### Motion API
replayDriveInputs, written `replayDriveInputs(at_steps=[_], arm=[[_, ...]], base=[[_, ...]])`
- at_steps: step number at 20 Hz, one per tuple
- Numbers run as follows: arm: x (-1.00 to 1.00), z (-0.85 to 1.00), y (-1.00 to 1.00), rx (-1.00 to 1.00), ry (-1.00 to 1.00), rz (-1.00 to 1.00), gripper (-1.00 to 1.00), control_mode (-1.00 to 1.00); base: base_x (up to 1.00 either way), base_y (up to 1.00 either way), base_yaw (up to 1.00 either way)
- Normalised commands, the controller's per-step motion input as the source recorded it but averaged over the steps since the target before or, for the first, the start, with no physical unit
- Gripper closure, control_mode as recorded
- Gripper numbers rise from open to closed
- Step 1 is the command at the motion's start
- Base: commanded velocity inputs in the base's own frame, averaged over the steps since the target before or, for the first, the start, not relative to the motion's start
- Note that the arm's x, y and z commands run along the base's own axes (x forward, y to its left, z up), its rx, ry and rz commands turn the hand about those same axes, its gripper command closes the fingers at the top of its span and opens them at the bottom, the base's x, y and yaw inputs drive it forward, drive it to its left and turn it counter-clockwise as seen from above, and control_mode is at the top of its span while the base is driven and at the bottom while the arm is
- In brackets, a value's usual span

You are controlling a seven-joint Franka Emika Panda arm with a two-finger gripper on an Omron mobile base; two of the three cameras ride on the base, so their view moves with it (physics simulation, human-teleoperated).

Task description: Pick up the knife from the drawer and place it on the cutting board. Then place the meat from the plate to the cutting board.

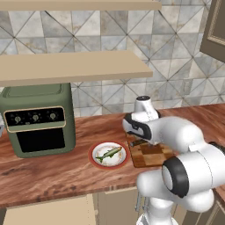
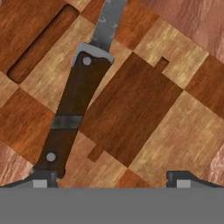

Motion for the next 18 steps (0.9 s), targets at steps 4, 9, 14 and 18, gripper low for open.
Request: replayDriveInputs(at_steps=[4,9,14,18], arm=[[-0.27,0.00,0.51,0.00,0.00,0.00,-1.00,-1.00],[-0.12,0.00,0.64,0.00,0.00,0.00,-1.00,-1.00],[0.00,0.00,0.57,0.01,0.00,0.00,-1.00,-1.00],[0.00,0.00,0.43,0.01,0.00,0.00,-1.00,-1.00]], base=[[0.00,0.00,0.00],[0.00,0.00,0.00],[0.00,0.00,0.00],[0.00,0.00,0.00]])
